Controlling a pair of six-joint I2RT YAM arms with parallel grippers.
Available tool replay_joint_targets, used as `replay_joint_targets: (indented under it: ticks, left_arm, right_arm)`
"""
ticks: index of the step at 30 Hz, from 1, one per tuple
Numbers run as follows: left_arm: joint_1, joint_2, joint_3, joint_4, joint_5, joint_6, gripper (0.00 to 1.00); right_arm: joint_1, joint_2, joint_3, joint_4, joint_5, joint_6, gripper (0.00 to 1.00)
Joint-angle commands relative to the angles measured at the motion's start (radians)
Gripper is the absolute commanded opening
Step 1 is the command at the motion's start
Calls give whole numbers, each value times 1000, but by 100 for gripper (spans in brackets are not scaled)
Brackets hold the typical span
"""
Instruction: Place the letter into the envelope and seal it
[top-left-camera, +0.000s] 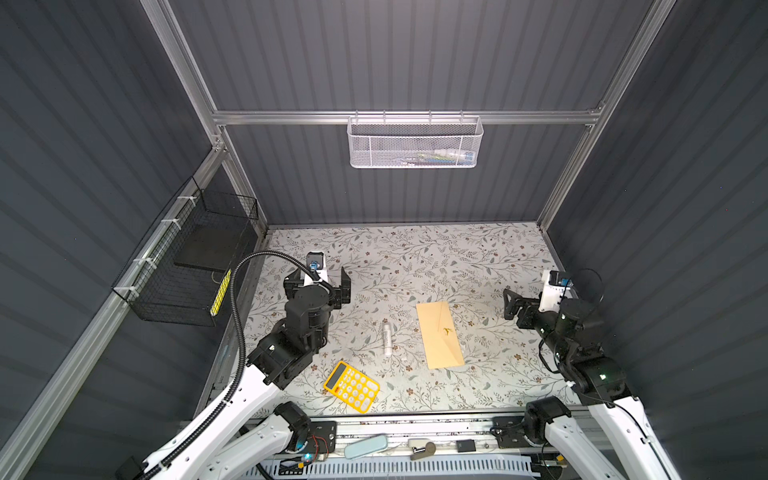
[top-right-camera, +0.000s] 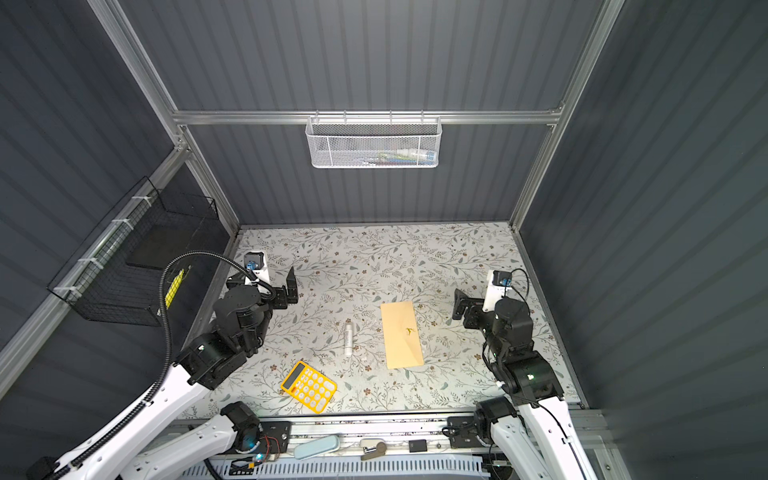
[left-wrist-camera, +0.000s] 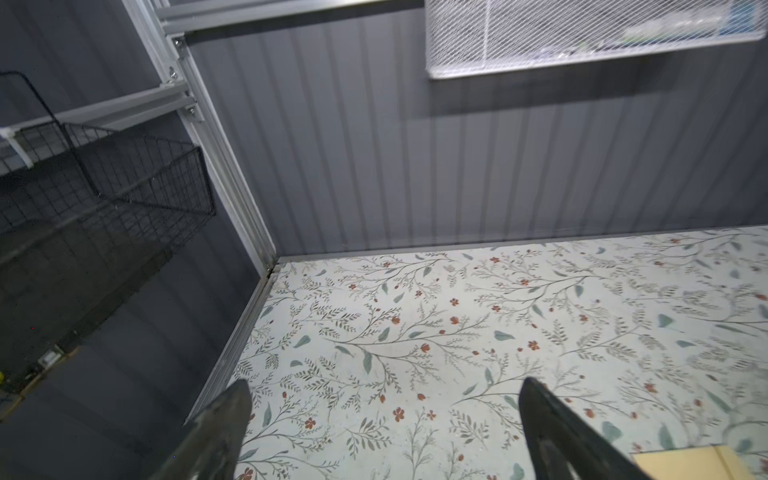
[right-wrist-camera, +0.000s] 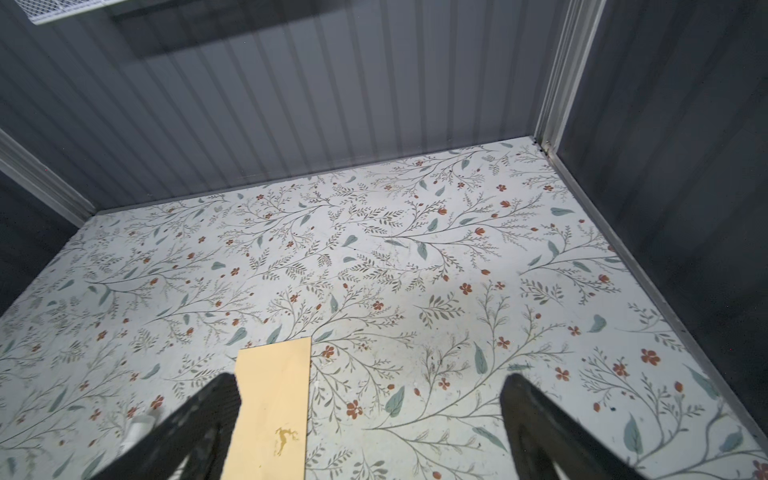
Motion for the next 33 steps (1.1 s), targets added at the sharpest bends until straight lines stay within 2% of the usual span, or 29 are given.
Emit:
replay_joint_targets:
  ticks: [1,3,7,11,15,22,26,29,33]
  left_arm:
    - [97,40,-124,190,42,20,100]
    - [156,76,-219,329,9,18,100]
    - [283,134,-381,572,112,0,100]
    - [352,263,-494,822,175,27,100]
    - [371,394,-564,1055,233,74,100]
    - [395,640,-579,1333,326,145,100]
    - [406,780,-563,1442,378,148,100]
    - [411,894,-587,1607,392,153,100]
    - [415,944,-570,1631,426,164,100]
  right_arm:
    - [-15,17,-69,156,71,-59,99]
    - [-22,37,-142,274,108,-99,99]
    - [-47,74,-287,541,138,-176,99]
    - [-99,189,-344,689,133,-157,99]
    - [-113,329,-406,906,143,-189,99]
    - [-149,592,-497,1313,112,-220,99]
    - [-168,661,-487,1406,74,-244,99]
    - [-198,728,-506,1507,39,-211,99]
    - [-209,887,-543,1761,33,-197,99]
